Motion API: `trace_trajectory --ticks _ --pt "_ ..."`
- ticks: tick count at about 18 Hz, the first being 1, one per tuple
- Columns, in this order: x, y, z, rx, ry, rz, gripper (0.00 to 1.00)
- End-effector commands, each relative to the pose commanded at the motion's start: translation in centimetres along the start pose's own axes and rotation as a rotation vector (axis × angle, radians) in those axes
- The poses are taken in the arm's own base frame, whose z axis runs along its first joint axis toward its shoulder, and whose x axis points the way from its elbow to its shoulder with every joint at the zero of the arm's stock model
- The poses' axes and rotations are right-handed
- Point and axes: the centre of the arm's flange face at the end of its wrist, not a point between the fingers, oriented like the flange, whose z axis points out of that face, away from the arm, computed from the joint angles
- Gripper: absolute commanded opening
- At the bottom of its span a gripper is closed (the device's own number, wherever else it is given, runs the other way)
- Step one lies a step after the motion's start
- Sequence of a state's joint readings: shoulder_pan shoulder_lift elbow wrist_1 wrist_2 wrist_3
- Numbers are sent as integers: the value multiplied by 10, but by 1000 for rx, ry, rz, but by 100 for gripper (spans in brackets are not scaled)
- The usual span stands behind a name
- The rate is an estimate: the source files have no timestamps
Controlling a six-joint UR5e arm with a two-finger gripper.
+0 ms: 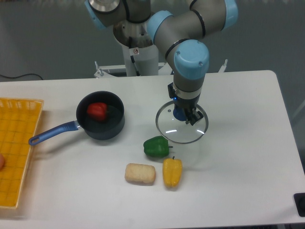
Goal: Close the pot lid
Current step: 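Hold the glass lid by its knob and lift it slightly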
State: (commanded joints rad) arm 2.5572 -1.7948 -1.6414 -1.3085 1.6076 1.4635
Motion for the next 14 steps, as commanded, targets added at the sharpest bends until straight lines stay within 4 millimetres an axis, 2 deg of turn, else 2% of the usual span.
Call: trace_trajectory --ticks 2,9,11,14 --pt "4 -10 0 -2 1 8 43" --pt "12 -25 2 -11 1 -4 43" --pt "18 -38 3 -14 1 -1 43" --pt "24 -47 3 -17 6 11 43"
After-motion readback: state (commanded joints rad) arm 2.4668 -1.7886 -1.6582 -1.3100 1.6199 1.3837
